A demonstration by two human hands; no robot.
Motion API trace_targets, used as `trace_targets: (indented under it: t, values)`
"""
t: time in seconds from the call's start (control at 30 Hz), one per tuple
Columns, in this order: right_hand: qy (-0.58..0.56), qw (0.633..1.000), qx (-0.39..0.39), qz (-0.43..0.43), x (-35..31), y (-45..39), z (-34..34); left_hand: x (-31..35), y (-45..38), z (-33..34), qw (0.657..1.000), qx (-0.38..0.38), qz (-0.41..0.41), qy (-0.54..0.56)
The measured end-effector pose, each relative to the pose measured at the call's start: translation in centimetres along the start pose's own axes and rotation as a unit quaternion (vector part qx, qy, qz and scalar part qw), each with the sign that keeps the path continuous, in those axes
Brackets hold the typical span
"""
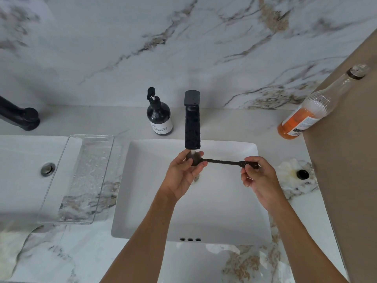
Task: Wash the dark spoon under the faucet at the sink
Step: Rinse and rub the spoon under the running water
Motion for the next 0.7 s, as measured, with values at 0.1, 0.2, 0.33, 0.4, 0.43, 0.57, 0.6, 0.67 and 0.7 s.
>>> trace_targets:
  t: [0.1,0.2,0.33,0.4,0.43,0.57,0.6,0.67,0.7]
  values:
    - [0.015,1.000,0.012,-0.009,-0.1,0.1,-0.2,0.1,-0.1,-0.6,0.996,0.040,0.019,-0.080]
    - [0.039,0.999,0.033,-0.013,-0.2,0.2,-0.6,-0.1,-0.1,-1.4,0.994,0.076,0.020,-0.070]
    - [0.042,0.997,0.064,-0.002,-0.1,0.5,-1.0,-0.4,-0.2,-1.7,0.991,0.095,0.008,-0.089]
    - [0.031,0.997,0.074,0.011,0.0,0.6,-1.1,-0.3,-0.2,-1.3,0.992,0.087,0.009,-0.095]
    - [0.020,0.997,0.079,0.018,0.1,0.7,-1.2,-0.1,-0.2,-1.2,0.992,0.080,0.011,-0.098]
    - [-0.032,0.995,0.083,0.040,0.3,1.0,-1.4,0.2,0.1,-0.9,0.987,0.061,0.019,-0.150]
    - [-0.043,0.995,0.081,0.042,0.3,1.0,-1.3,0.2,0.1,-0.9,0.982,0.061,0.022,-0.175]
    - [-0.077,0.993,0.077,0.042,0.2,0.9,-1.0,0.5,0.1,-1.0,0.974,0.067,0.032,-0.215]
    - [-0.098,0.991,0.076,0.042,0.2,0.8,-0.7,0.7,0.1,-1.2,0.971,0.072,0.037,-0.225]
Point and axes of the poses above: each hand's wrist, its own y-axis away from the middle knuckle, its own z-axis out of the palm, x = y × z, the point moved 9 cm from there along -y, towards the middle knuckle, and after that the axes turned 1 degree about -x, right-handed, at the moved point
